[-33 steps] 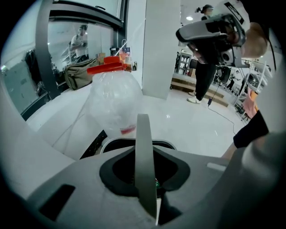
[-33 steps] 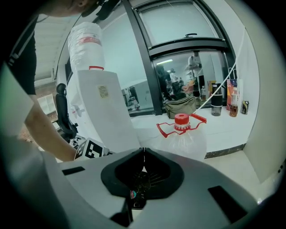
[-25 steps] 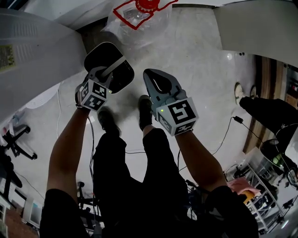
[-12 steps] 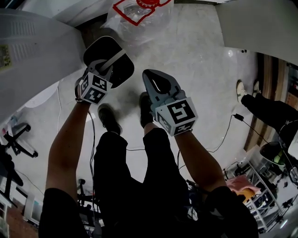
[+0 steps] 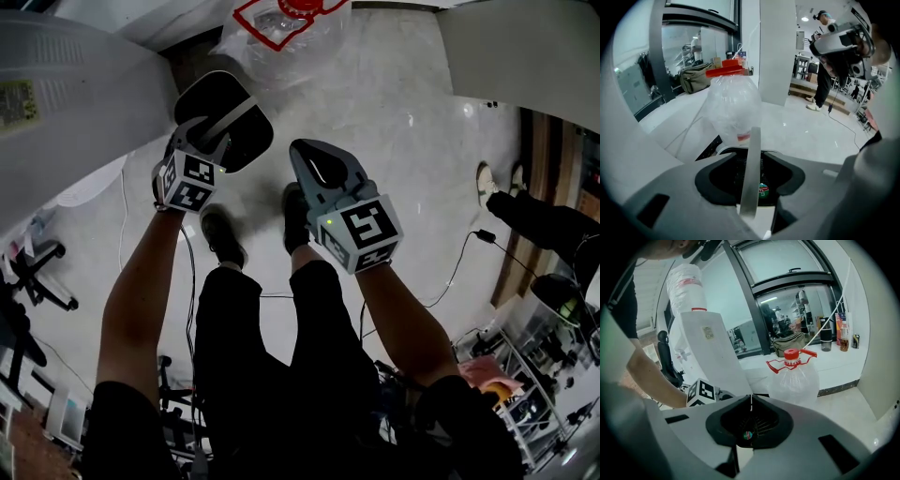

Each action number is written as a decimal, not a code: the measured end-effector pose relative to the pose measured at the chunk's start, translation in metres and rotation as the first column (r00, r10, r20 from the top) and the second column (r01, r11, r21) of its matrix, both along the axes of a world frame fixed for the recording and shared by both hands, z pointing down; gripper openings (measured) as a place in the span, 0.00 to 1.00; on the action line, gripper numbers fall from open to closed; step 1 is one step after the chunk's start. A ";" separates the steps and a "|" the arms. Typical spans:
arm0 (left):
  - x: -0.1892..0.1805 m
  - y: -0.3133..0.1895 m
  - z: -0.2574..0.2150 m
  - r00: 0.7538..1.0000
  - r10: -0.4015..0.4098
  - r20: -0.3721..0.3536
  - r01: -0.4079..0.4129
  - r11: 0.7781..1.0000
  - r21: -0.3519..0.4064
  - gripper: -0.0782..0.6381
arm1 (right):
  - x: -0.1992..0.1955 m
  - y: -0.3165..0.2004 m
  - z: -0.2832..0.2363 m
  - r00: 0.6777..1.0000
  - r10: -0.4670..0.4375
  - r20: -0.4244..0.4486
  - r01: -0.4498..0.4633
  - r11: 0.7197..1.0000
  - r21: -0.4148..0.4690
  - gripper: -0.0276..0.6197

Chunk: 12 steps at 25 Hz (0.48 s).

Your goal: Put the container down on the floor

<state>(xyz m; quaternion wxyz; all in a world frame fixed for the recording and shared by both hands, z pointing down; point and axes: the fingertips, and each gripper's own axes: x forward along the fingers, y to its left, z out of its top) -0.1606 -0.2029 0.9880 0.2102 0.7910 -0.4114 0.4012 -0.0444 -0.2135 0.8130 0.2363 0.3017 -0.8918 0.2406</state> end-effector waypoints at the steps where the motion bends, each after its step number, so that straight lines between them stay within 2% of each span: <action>1: -0.001 0.000 -0.004 1.000 -0.009 0.001 0.009 1.000 0.002 0.36 | 0.000 0.001 -0.003 1.000 -0.003 0.000 0.003 1.000 0.000 0.06; 4: -0.002 0.001 -0.025 0.999 -0.045 -0.017 0.045 0.999 0.014 0.36 | 0.000 0.001 -0.013 1.000 -0.011 0.002 0.011 1.000 0.001 0.06; 7: -0.001 0.010 -0.058 0.992 -0.101 -0.078 0.104 0.994 0.036 0.36 | -0.001 0.002 -0.031 1.000 -0.015 0.010 0.015 1.000 0.001 0.06; 12: 0.006 0.026 -0.144 0.974 -0.147 -0.171 0.165 0.982 0.094 0.36 | -0.001 0.000 -0.079 0.999 -0.030 0.030 0.029 0.999 0.026 0.06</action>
